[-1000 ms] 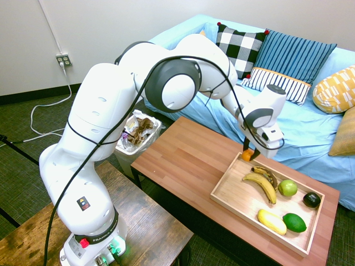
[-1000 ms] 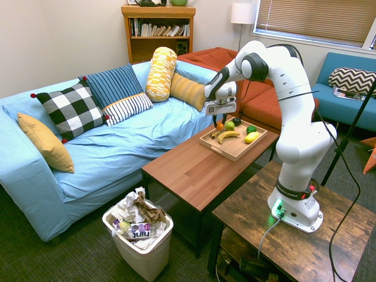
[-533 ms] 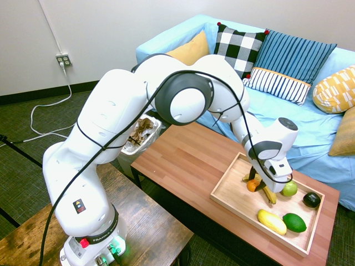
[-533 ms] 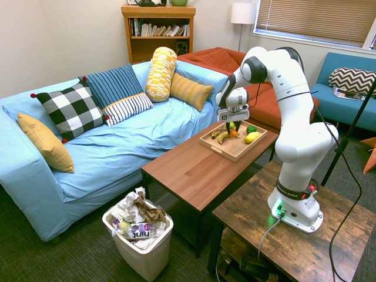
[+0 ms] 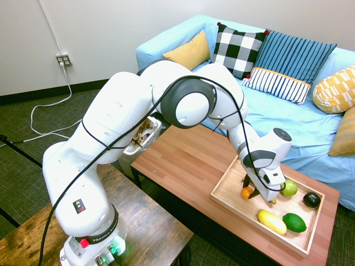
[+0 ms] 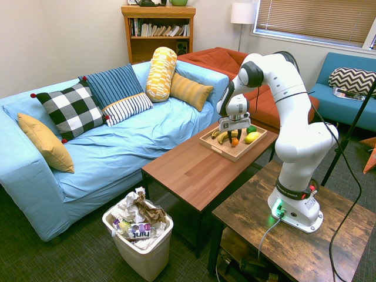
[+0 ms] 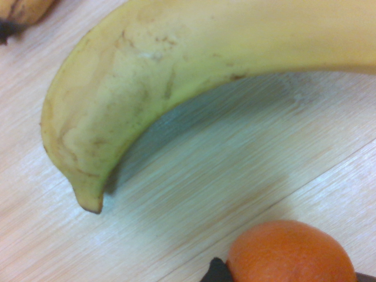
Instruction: Put the tangerine in the tray
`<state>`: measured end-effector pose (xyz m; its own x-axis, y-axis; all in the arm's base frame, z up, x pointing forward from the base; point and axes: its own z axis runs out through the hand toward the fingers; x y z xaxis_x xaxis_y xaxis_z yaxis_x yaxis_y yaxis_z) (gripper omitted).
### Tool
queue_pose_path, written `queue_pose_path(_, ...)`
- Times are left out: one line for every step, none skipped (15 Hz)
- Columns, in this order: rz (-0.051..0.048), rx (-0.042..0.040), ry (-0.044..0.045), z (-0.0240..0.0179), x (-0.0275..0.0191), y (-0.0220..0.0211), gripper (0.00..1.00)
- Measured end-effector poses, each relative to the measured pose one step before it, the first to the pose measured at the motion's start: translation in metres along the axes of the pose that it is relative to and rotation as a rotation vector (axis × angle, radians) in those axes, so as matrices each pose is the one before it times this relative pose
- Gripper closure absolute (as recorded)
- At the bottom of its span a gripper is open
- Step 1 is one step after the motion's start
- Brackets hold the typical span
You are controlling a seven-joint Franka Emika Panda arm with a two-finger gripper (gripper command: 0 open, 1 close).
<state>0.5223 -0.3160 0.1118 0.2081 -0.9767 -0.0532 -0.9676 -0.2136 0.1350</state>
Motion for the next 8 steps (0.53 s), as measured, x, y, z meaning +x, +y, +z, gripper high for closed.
queue_pose_path(-0.00227,-0.00356,-0.00174,0.00349,-0.00112,0.00045,1.00)
queue_pose_path(-0.00185,-0.00273,-0.00114,0.00284,-0.00090,0.00005,0.00)
queue_pose_path(-0.00167,-0.00178,-0.00161,0.00188,-0.00116,-0.00055,0.00)
queue_pose_path(-0.00021,0.00004,-0.00221,0.00113,-0.00110,-0.00069,0.00)
queue_pose_path(0.00138,0.00116,-0.00086,-0.00001,-0.00010,-0.00012,0.00)
queue_pose_path(0.00184,0.00138,-0.00108,-0.00003,0.00014,0.00012,0.00)
queue_pose_path(0.00054,0.00076,-0.00055,-0.00003,0.00017,0.00015,0.00)
queue_pose_path(-0.00197,0.00038,-0.00023,-0.00003,0.00000,-0.00003,0.00)
